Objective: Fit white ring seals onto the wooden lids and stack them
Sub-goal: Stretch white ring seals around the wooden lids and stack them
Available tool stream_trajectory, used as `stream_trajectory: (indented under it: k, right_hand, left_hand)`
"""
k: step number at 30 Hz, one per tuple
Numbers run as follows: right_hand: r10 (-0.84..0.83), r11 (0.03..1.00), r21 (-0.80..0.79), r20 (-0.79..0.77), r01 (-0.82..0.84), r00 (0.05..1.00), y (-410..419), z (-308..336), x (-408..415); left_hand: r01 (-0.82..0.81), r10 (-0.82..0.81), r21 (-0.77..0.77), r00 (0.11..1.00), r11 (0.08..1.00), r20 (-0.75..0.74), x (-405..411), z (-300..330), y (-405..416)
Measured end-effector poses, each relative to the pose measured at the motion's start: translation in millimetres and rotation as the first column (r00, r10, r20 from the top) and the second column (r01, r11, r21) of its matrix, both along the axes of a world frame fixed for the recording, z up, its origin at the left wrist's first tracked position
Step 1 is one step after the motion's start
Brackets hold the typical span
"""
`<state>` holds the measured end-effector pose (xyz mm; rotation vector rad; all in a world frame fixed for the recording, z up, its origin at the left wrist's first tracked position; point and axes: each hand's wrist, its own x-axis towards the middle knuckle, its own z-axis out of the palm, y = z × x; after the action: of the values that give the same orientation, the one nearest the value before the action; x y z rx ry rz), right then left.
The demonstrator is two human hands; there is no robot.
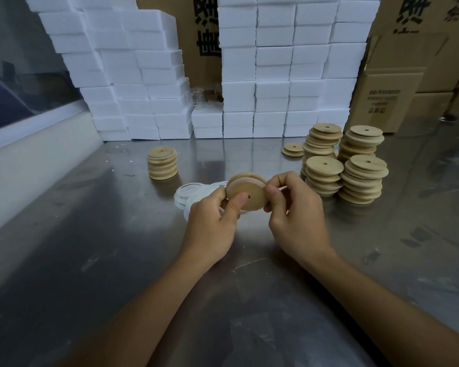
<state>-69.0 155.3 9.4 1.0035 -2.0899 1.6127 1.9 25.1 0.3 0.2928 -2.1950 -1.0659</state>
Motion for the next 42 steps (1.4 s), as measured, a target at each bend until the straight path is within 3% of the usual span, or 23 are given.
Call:
stream_trajectory:
  k: [6,10,13,16,20,26,30,33,37,42]
  right_hand:
    - [-0.014,0.993,0.107,-0.277,0.046,0.961,3,6,0]
    - [-0.029,0.991,0.115,-0.286,0.064,0.958,3,6,-2]
    - [-0.040,0.998,0.047,-0.183,0.049,0.982,3,5,-2]
    - [0.032,0.997,-0.072,0.049,-0.028,0.998,2,6,1]
    - [0.205,0.958,-0.266,0.376,-0.107,0.903,-4,6,5]
    - [0.263,0.925,-0.378,0.552,-0.043,0.791,-4,6,1]
    - [0.239,0.935,-0.354,0.609,-0.011,0.756,-4,5,-1]
    - [0.187,0.958,-0.286,0.642,0.005,0.743,-4,5,-1]
    - [0.144,0.974,-0.228,0.647,0.009,0.749,-3,5,-2]
    - [0.138,0.981,-0.191,0.624,-0.021,0.769,-5,4,1]
  left_hand:
    - [-0.078,0.084,-0.152,0.996,0.985,0.033,-1,-3,0]
    - [-0.103,0.111,-0.196,0.993,0.975,0.027,-1,-4,-1]
    - [-0.092,0.093,-0.163,0.996,0.982,-0.002,0,-1,-1]
    - [-0.069,0.065,-0.080,0.996,0.994,-0.056,2,2,-2]
    - [-0.007,0.011,0.055,0.997,0.998,-0.073,0,0,-5]
    - [0.107,-0.093,0.197,0.993,0.974,-0.078,-2,-4,-4]
    - [0.150,-0.135,0.260,0.988,0.954,-0.075,-3,-5,-6]
    - [0.091,-0.052,0.363,0.992,0.928,-0.115,-3,-1,-18]
    - [-0.094,0.220,0.591,0.965,0.801,-0.145,-1,6,-59]
    - [0.062,0.243,0.868,0.948,0.493,-0.206,0,8,-113]
